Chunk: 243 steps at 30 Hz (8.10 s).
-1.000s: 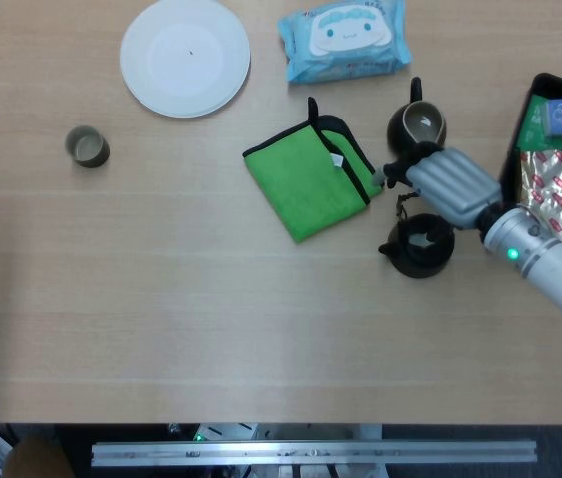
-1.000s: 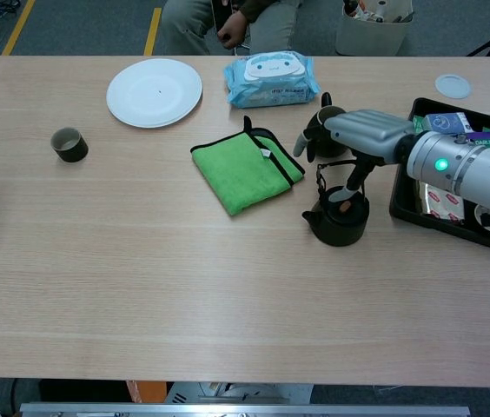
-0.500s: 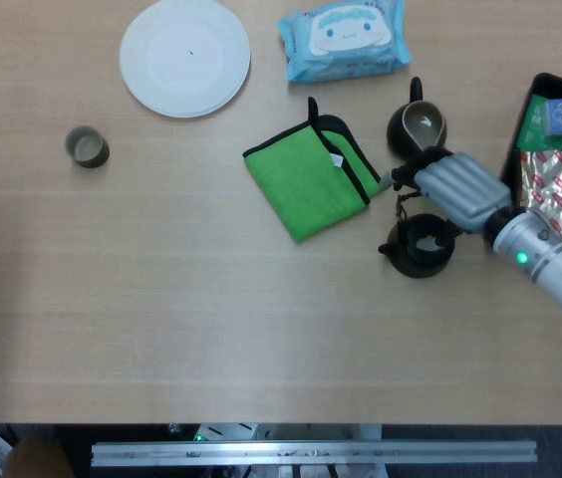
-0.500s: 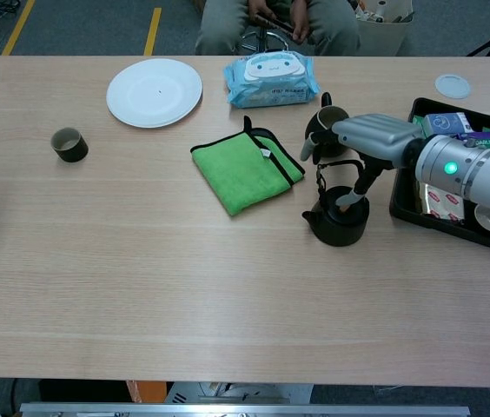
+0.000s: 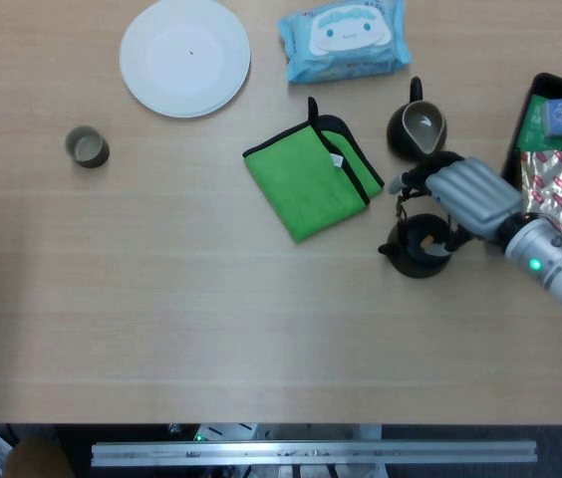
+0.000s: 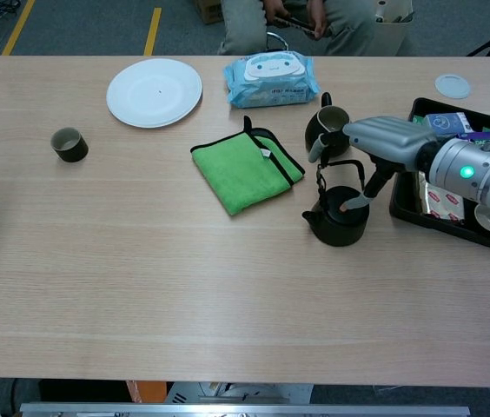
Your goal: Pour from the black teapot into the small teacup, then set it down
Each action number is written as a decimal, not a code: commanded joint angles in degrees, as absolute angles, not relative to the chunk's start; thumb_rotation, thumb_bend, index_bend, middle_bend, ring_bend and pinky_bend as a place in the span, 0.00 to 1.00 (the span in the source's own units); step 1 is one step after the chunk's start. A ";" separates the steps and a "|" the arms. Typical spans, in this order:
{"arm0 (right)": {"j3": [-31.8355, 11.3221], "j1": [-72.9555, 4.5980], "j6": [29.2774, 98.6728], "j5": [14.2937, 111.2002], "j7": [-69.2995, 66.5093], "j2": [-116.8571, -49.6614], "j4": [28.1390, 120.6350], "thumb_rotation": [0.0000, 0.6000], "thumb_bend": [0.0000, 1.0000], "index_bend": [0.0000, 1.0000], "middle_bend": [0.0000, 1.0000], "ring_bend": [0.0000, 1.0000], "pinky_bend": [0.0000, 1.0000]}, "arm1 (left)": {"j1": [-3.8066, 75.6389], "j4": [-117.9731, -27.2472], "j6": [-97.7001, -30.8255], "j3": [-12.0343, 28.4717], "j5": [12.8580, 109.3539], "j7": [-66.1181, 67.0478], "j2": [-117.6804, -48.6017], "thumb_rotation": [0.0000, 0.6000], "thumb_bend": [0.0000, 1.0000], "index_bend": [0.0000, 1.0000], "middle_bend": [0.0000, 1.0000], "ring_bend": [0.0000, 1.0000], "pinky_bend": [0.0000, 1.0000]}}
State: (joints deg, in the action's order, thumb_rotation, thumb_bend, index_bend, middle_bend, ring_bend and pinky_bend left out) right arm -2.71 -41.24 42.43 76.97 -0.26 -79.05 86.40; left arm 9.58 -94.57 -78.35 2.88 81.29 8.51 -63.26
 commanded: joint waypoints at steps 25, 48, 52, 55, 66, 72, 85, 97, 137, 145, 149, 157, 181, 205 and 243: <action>-0.20 -38.71 46.03 81.77 -4.44 -72.36 95.49 1.00 0.00 0.28 0.42 0.22 0.17 | 9.90 -94.78 -78.23 2.62 81.44 8.90 -63.48 1.00 0.44 0.15 0.15 0.13 0.13; 4.56 -34.60 48.23 84.02 0.87 -67.22 101.39 1.00 0.00 0.28 0.40 0.28 0.17 | 8.59 -94.35 -80.27 1.74 83.24 6.55 -62.95 1.00 0.44 0.15 0.15 0.13 0.13; 4.68 -34.60 47.47 83.21 2.68 -68.12 101.39 1.00 0.00 0.33 0.40 0.32 0.17 | 8.32 -94.32 -80.42 1.54 83.34 6.25 -62.87 1.00 0.44 0.15 0.15 0.13 0.13; 4.78 -34.59 47.25 83.17 3.83 -68.88 101.38 1.00 0.00 0.36 0.40 0.34 0.17 | 8.13 -94.26 -80.64 1.47 83.47 5.92 -62.75 1.00 0.44 0.15 0.15 0.13 0.13; 5.08 -34.32 46.47 81.59 7.07 -70.43 101.56 1.00 0.00 0.37 0.41 0.34 0.17 | 7.62 -93.52 -80.92 1.20 83.80 4.59 -62.63 1.00 0.44 0.15 0.15 0.13 0.13; 5.50 -34.17 46.03 80.90 8.64 -70.58 101.96 1.00 0.00 0.38 0.42 0.34 0.17 | 7.46 -93.10 -80.94 1.06 84.02 4.00 -62.77 1.00 0.44 0.15 0.15 0.13 0.13; 6.10 -33.93 45.15 78.78 11.45 -71.05 102.43 1.00 0.00 0.39 0.43 0.34 0.13 | 7.16 -92.18 -80.97 0.88 84.28 2.84 -63.05 1.00 0.44 0.15 0.15 0.13 0.13; 6.59 -34.06 44.06 77.33 13.28 -71.80 102.37 1.00 0.00 0.40 0.44 0.35 0.13 | 7.11 -91.61 -80.73 0.83 84.37 2.25 -63.28 1.00 0.44 0.15 0.15 0.13 0.13; 8.91 -32.92 44.69 74.95 19.27 -71.52 103.55 1.00 0.00 0.48 0.51 0.56 0.08 | 7.20 -90.11 -79.65 0.87 83.78 1.34 -64.22 1.00 0.44 0.15 0.15 0.13 0.13; 8.58 -33.01 44.39 73.77 19.60 -72.31 102.84 1.00 0.00 0.53 0.57 0.57 0.06 | 7.18 -89.87 -79.60 0.89 83.72 1.18 -64.33 1.00 0.44 0.15 0.15 0.13 0.13; 7.82 -32.88 44.94 73.33 19.13 -73.28 102.28 1.00 0.00 0.60 0.65 0.63 0.05 | 7.07 -90.00 -79.78 0.94 83.63 1.23 -64.24 1.00 0.44 0.15 0.15 0.13 0.13; 4.83 -33.37 45.96 72.56 16.69 -75.36 100.64 1.00 0.01 0.76 0.80 0.77 0.05 | 6.80 -90.30 -80.01 0.92 83.48 1.34 -63.91 1.00 0.44 0.15 0.15 0.13 0.13; -0.26 -35.76 44.10 70.01 8.01 -79.88 94.42 1.00 0.00 0.94 0.96 0.88 0.05 | 6.74 -91.51 -80.16 1.17 83.22 2.69 -63.49 1.00 0.44 0.15 0.16 0.13 0.13; -3.21 -37.02 45.18 70.58 4.63 -77.32 96.33 1.00 0.00 0.96 0.96 0.88 0.05 | 6.70 -91.73 -80.57 1.37 83.40 2.93 -63.54 1.00 0.44 0.16 0.17 0.13 0.13; -4.67 -36.86 52.53 70.42 12.37 -72.39 100.29 0.58 0.35 1.00 0.97 0.88 0.03 | 7.53 -91.27 -80.94 1.55 85.47 1.97 -63.47 1.00 0.37 0.16 0.17 0.13 0.13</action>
State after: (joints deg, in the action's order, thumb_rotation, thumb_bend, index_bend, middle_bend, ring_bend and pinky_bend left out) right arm -4.64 -36.88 52.40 70.43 12.22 -72.47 100.28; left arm 7.44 -91.32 -81.03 1.51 85.41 2.00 -63.51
